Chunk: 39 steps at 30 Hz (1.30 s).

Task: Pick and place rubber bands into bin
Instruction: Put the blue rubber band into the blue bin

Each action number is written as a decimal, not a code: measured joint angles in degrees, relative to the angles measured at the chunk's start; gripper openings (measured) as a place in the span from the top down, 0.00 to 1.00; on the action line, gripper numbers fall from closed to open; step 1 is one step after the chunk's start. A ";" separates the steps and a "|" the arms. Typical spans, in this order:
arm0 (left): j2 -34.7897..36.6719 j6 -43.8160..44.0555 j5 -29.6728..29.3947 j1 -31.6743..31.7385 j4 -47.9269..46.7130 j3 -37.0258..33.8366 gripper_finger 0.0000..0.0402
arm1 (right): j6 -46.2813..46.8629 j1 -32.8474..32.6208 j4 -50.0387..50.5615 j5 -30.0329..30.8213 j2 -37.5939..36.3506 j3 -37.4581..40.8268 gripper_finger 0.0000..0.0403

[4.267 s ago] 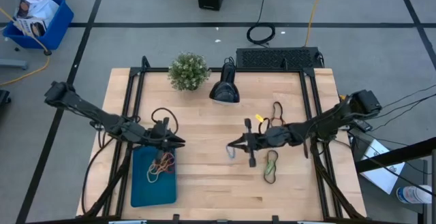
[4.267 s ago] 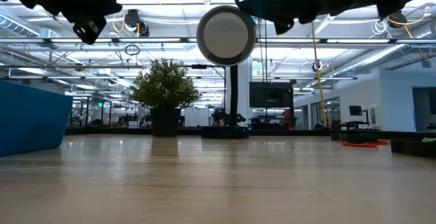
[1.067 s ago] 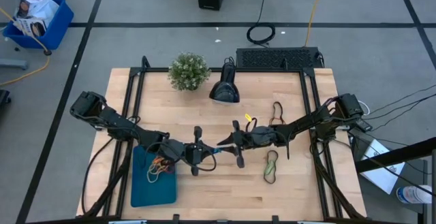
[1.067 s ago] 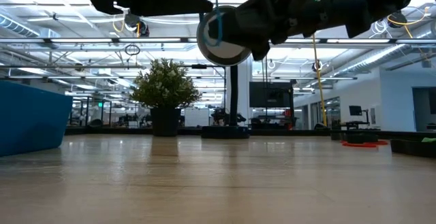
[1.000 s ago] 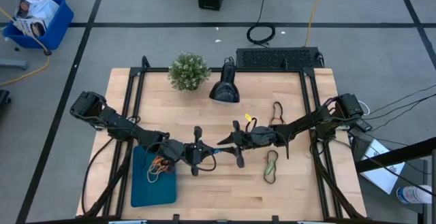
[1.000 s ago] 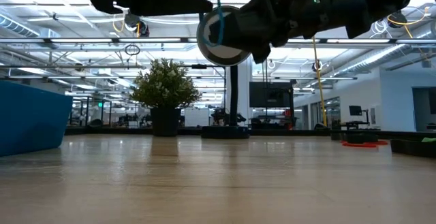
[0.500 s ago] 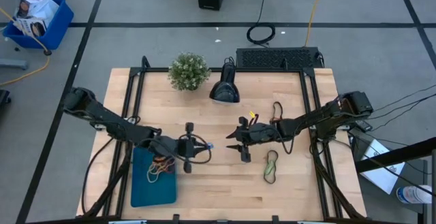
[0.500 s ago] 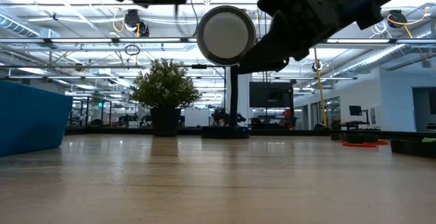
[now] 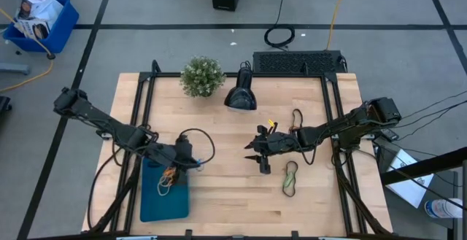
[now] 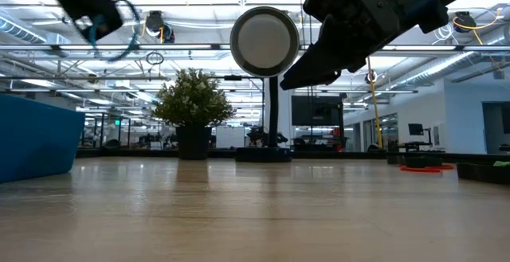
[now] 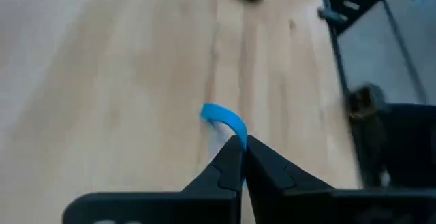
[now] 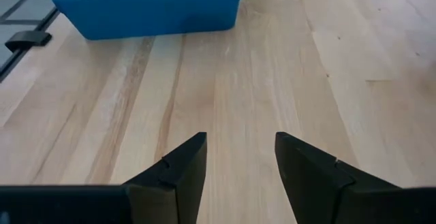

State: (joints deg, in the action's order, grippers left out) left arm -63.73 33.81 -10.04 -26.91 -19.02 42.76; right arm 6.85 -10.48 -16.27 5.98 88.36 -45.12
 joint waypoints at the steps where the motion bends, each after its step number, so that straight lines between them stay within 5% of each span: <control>1: 0.31 2.08 1.44 -0.21 -1.22 0.00 0.96 | -0.02 0.00 0.06 0.00 0.00 0.00 0.58; 11: 0.83 24.10 14.96 -0.77 -23.49 0.00 0.96 | -0.02 0.02 -0.15 0.11 0.00 0.00 0.59; 18: 0.30 37.02 14.69 -0.77 -32.26 0.00 0.97 | -0.02 0.02 -0.11 0.13 0.00 0.00 0.59; 39: -11.04 38.23 14.81 -0.77 -31.65 0.00 0.93 | -0.44 0.04 -0.11 -0.02 0.00 0.00 0.59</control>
State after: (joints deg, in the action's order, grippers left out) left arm -74.76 72.04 4.78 -27.68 -50.67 42.76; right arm 6.42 -10.44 -16.38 5.96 88.36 -45.12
